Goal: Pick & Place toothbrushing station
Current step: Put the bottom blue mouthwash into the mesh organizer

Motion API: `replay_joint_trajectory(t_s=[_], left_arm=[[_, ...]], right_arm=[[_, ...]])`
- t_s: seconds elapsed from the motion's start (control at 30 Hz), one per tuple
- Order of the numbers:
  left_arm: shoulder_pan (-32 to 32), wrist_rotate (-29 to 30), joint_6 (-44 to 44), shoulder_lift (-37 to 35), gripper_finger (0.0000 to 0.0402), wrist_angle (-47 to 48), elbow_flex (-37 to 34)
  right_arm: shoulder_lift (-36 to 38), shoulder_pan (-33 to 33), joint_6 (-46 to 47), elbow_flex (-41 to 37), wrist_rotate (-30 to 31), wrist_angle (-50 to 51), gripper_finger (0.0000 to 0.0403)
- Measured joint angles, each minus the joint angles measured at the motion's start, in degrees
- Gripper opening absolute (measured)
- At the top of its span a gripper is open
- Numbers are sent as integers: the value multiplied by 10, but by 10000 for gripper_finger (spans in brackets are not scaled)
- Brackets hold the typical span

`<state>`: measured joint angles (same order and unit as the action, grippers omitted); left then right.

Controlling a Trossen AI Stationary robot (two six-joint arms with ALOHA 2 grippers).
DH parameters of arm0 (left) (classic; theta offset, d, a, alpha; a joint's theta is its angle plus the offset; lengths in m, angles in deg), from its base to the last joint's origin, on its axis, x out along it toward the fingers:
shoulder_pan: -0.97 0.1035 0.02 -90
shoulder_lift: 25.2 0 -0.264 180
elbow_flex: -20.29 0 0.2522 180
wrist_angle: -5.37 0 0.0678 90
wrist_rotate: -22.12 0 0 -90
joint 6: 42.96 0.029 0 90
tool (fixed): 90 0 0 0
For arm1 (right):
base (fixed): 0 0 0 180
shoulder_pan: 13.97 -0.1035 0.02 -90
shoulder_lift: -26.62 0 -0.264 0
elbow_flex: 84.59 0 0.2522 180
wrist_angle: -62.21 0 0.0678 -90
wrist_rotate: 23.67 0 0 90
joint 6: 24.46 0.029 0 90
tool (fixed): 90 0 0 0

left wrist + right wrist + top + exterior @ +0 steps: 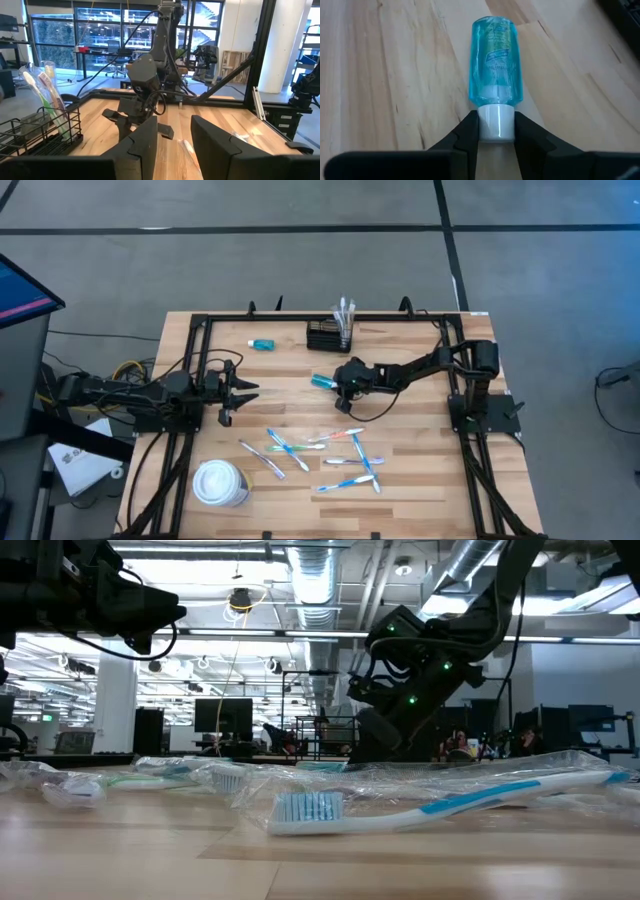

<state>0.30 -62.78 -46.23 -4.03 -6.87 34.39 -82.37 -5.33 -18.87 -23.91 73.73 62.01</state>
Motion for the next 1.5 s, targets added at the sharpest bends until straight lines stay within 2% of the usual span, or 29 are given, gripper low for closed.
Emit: replay_joint_trajectory(t_s=[0.33,0.53,0.7,0.97,1.27,1.37,1.5], left_arm=[[0,12,-4,10,113,-5,0],[0,63,0,65,113,-19,0],[0,70,0,123,113,-57,10],[0,82,-4,279,113,-59,89],[0,129,46,457,113,-50,188],[-1,135,66,492,113,-1,234],[-15,200,76,524,113,107,290]], right_arm=[[-1,0,-5,21,-20,12,86],[4,-5,-16,51,-40,70,86],[9,-13,-22,62,-39,86,86],[10,-23,-26,78,-45,86,86],[11,-23,-12,101,-61,101,86],[11,-23,-11,112,-61,109,86],[12,-23,-11,126,-61,111,86]])
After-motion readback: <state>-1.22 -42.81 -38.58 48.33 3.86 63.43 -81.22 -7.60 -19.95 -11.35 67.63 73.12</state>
